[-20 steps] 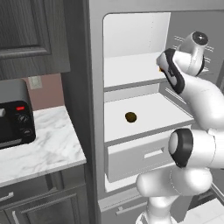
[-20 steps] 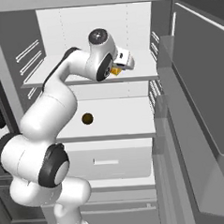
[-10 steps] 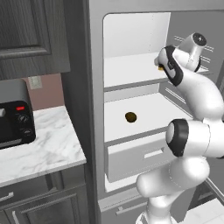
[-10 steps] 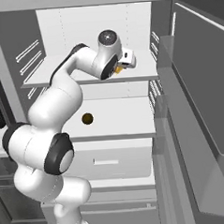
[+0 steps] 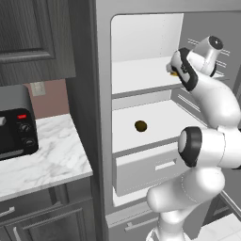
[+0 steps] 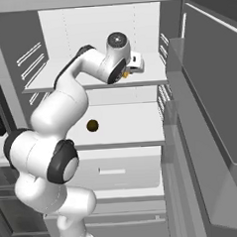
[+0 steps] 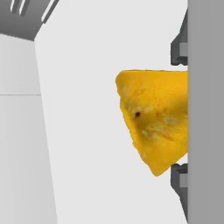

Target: Take the cheese, fish, and avocado from the fridge and place them on the plate on the dining counter to create an appetizer plate.

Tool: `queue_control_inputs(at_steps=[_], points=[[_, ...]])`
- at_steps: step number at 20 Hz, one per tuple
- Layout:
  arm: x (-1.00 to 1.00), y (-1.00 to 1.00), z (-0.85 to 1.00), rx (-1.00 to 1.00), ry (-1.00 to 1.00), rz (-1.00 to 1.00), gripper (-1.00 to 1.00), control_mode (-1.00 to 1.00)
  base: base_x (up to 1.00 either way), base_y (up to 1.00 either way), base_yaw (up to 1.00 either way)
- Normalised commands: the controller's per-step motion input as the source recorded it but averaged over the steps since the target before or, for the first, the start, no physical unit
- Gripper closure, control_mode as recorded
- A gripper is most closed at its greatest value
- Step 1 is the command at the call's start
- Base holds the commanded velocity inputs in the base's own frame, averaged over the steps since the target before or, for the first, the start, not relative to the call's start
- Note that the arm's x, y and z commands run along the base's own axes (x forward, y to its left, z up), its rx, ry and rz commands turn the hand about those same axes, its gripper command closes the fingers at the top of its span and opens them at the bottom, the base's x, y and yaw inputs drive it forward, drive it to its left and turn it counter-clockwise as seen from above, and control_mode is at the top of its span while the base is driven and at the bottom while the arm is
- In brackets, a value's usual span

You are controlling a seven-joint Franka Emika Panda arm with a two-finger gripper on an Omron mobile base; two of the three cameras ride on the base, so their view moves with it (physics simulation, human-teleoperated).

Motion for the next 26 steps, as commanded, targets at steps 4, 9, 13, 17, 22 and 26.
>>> queue_control_inputs(at_steps=[4,9,13,17,22,26], points=[[0.0,0.22,-0.65,-0.08,-0.02,0.0,1.0,-1.0,0.0,0.0,0.0],[-0.11,0.03,-0.34,-0.05,-0.08,0.0,1.0,-1.0,0.0,0.0,0.0],[-0.93,-0.03,-0.2,0.0,-0.02,0.0,1.0,-1.0,0.0,0.0,0.0],[-1.0,0.0,-0.04,0.0,-0.01,0.0,1.0,-1.0,0.0,0.0,0.0],[-1.0,0.18,0.38,0.0,0.01,0.0,1.0,-1.0,0.0,0.0,0.0],[-1.0,0.67,0.09,0.0,0.02,0.0,1.0,-1.0,0.0,0.0,0.0]])
